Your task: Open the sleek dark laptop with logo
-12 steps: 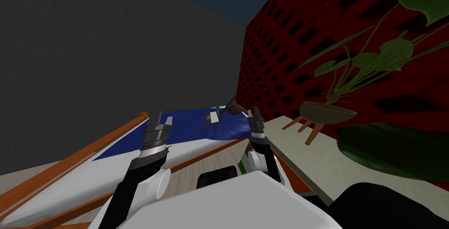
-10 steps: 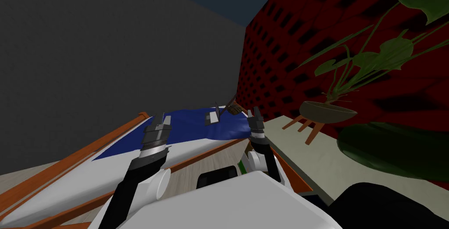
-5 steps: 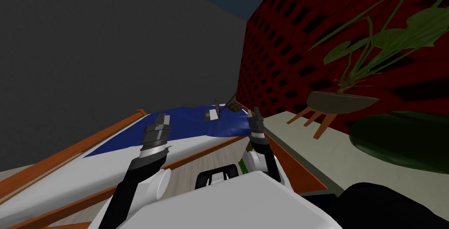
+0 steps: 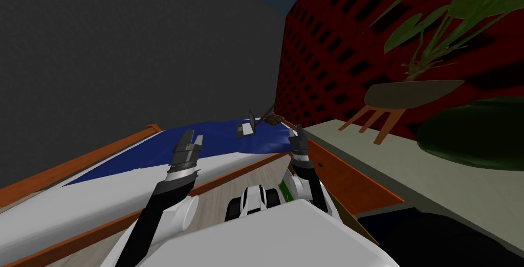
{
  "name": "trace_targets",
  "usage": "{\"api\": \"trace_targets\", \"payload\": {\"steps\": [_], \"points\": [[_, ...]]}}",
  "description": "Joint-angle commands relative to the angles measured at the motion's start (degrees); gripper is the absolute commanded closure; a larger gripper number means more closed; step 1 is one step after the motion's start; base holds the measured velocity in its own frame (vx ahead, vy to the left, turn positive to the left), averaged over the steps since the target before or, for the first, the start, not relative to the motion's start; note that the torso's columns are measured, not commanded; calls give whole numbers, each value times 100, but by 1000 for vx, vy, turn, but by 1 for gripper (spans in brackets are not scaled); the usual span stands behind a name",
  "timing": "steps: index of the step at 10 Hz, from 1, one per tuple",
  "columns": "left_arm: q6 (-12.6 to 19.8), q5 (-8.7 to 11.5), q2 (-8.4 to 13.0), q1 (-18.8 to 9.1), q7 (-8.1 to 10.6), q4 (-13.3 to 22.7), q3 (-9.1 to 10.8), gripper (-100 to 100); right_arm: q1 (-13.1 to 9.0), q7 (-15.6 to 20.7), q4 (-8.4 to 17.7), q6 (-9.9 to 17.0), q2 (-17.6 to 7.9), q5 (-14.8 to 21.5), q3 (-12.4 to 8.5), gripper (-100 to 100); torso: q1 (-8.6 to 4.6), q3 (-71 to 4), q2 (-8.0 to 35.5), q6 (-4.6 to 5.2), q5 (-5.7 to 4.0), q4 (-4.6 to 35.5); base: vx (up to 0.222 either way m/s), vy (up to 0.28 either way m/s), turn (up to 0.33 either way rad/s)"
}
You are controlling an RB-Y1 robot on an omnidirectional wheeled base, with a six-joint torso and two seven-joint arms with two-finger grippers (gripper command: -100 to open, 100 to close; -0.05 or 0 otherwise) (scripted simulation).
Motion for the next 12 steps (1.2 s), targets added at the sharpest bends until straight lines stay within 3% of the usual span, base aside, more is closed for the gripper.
{"api": "trace_targets", "payload": {"steps": [1, 7, 8, 10, 11, 12], "points": [[241, -282, 217, -260, 133, 185, 26, -100, 0, 0, 0, 0, 0, 0, 0, 0, -4, -26, 15, -1, -1, 16, -51, 79, -202], [1106, -1275, 506, -1184, 690, 914, 217, -100, 0, 0, 0, 0, 0, 0, 0, 0, -19, -36, 13, 0, -5, 21, -66, 84, -289], [1106, -1339, 506, -1184, 690, 914, 217, -100, 0, 0, 0, 0, 0, 0, 0, 0, -13, -35, 15, 0, -4, 22, -50, 71, -108], [1474, -1726, 567, -1562, 942, 1246, 314, -100, 0, 0, 0, 0, 0, 0, 0, 0, -26, -40, 7, 2, -7, 19, -60, 50, -271], [1481, -1801, 567, -1567, 942, 1246, 314, -100, 0, 0, 0, 0, 0, 0, 0, 0, -23, -36, 14, 2, -7, 21, -48, 54, -129], [1681, -2038, 594, -1767, 1078, 1429, 369, -100, 1, 0, 0, 0, 0, 0, -1, 0, -16, -37, 10, -5, -5, 21, -46, 53, -231]]}}
